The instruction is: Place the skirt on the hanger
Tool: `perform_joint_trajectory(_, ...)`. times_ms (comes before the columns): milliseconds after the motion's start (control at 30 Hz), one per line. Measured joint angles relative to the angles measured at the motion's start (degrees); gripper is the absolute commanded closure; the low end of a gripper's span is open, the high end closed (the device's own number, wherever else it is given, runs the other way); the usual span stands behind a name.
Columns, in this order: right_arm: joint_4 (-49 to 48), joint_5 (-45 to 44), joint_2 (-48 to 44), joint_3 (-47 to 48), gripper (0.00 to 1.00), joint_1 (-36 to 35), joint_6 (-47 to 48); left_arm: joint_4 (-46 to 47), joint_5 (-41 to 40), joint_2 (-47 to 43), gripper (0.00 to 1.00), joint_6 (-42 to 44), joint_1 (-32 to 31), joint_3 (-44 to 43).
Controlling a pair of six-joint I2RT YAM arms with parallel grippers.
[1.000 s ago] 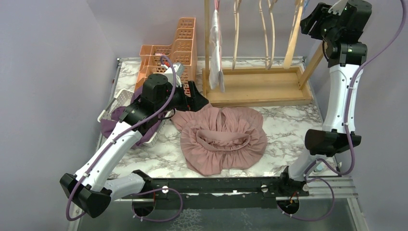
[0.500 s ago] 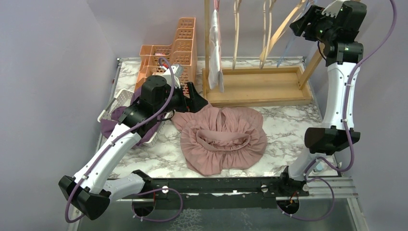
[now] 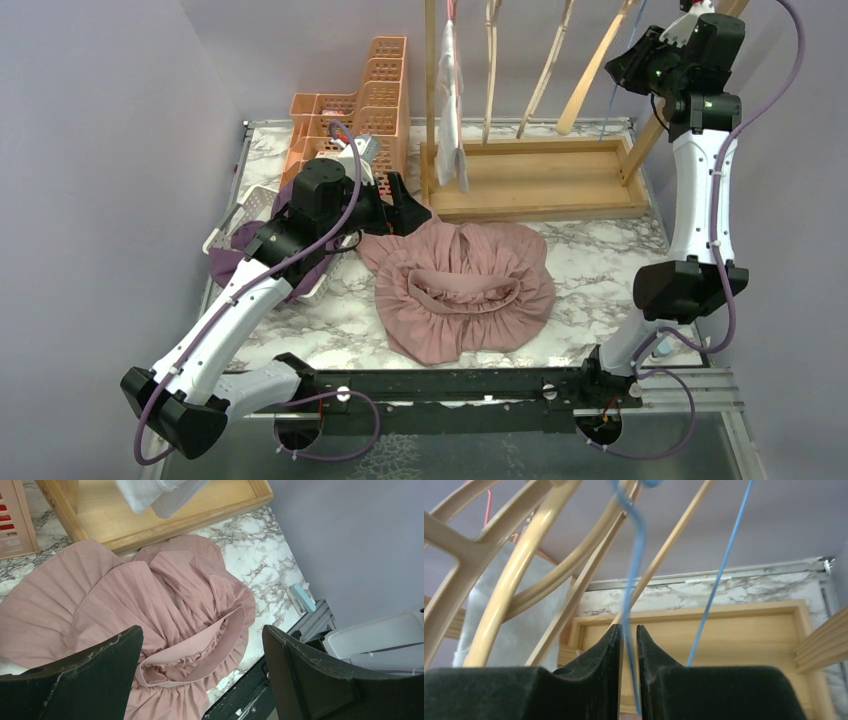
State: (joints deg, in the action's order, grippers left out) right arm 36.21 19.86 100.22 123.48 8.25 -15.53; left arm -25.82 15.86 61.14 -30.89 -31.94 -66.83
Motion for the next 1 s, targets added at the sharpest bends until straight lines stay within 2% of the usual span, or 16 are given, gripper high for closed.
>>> perform_joint_trajectory(100, -1.27, 0.42, -0.17, -1.42, 0.99, 0.00, -0.66, 0.00, 0.00, 0.00, 0.09, 0.02, 0.00, 0.00)
perform_joint_trajectory(533, -7.04, -1.42, -12.66, -6.69, 0.99, 0.00, -3.39, 0.00, -0.55, -0.09, 0.06, 0.76, 0.00, -0.02)
perform_joint_trajectory(867, -5.86, -7.69, -31.39, -28.46, 0.99, 0.00, -6.51, 0.00, -1.73, -0.35, 0.01, 2.43, 0.00, -2.86)
perform_joint_trajectory(1000, -2.78, -10.27, -40.46, -31.56, 0.99, 0.00, -7.41, 0.00, -1.73, -1.81, 0.01, 3.96, 0.00, -3.23)
